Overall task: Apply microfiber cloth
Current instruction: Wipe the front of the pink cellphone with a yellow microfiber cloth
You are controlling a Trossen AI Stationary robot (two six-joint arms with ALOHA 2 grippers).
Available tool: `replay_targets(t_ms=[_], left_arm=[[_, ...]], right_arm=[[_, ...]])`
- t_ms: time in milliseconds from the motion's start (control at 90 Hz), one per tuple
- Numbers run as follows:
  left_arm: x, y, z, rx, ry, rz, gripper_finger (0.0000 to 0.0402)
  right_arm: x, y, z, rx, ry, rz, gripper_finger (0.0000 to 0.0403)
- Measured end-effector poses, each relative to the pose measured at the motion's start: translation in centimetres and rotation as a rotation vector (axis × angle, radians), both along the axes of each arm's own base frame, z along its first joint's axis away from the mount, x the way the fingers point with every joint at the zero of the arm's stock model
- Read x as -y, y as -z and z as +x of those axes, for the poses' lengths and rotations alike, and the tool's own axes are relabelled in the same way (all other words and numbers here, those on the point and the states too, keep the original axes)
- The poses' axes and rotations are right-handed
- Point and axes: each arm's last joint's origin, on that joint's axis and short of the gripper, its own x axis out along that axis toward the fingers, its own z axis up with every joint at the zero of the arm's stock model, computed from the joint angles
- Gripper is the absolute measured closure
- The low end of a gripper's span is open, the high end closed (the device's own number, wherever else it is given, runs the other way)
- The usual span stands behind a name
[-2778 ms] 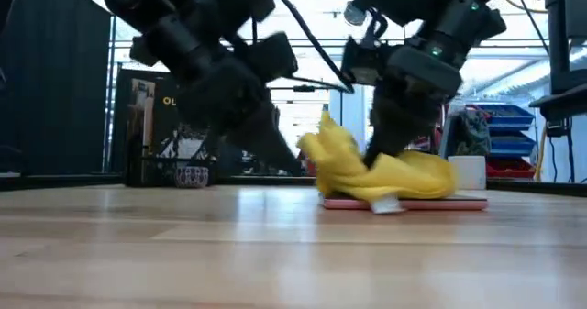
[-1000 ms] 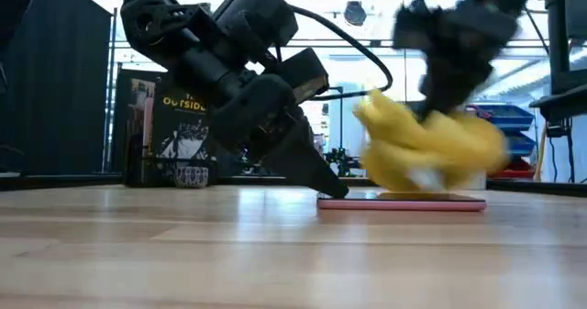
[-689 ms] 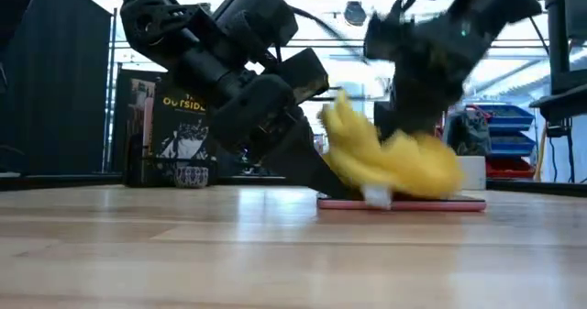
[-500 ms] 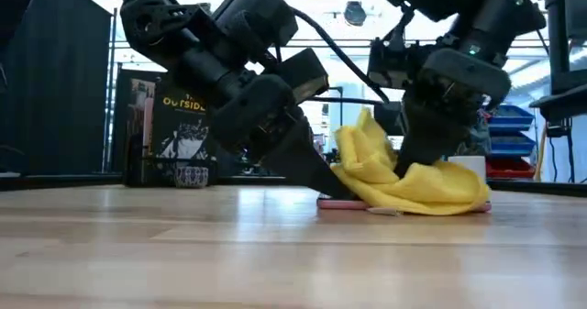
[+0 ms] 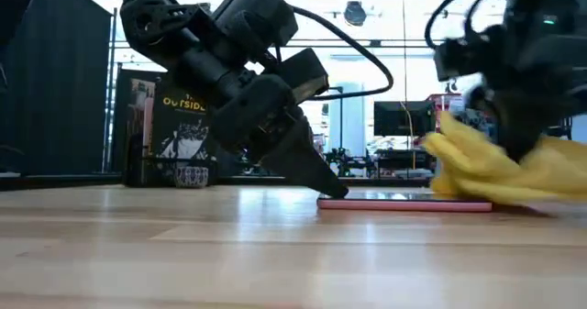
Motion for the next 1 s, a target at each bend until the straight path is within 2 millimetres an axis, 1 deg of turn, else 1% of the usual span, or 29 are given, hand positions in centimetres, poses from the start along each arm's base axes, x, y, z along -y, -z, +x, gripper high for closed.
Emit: replay_targets(t_ms=[111,189,300,400,500,556,633,789,900,1000], left_arm=[[0.0,0.0,0.0,0.0,0.0,0.0,0.0398],[0.0,0.0,0.0,0.0,0.0,0.0,0.0398],[0.0,0.0,0.0,-0.001,-0.001,-0.001,0.0398],[0.0,0.0,0.0,0.0,0.0,0.0,0.0398],[0.0,0.0,0.0,-0.001,0.0,0.0,0.0398],[0.0,0.0,0.0,-0.001,0.0,0.0,0.0398],[0.0,0.0,0.0,-0.001,-0.001,0.0,0.0398],[0.0,0.0,0.0,-0.001,-0.001,0.001,0.0398],[0.0,0.0,0.0,-0.002,-0.001,0.001,0.0398],[0.0,-0.2,0.0,0.004,-0.001,0.0,0.0398]], right_arm=[[0.1,-1.5,2.0,0.267,0.004,-0.034,0.0403],[0.0,-1.6,3.4,0.374,-0.021,-0.054,0.0403],[0.1,-0.3,4.7,0.385,-0.029,-0.073,0.0403],[0.2,1.9,4.8,0.283,-0.011,-0.095,0.0403],[0.1,3.5,4.5,0.182,0.002,-0.09,0.0403],[-0.2,3.8,4.3,0.145,0.001,-0.074,0.0403],[-0.8,3.9,3.6,0.09,-0.01,-0.075,0.0403],[-1.5,3.1,1.2,-0.044,-0.026,-0.075,0.0403],[-1.3,2.6,-1.0,-0.179,-0.01,-0.087,0.0403],[-1.3,0.9,-1.1,-0.088,0.04,-0.054,0.0403]])
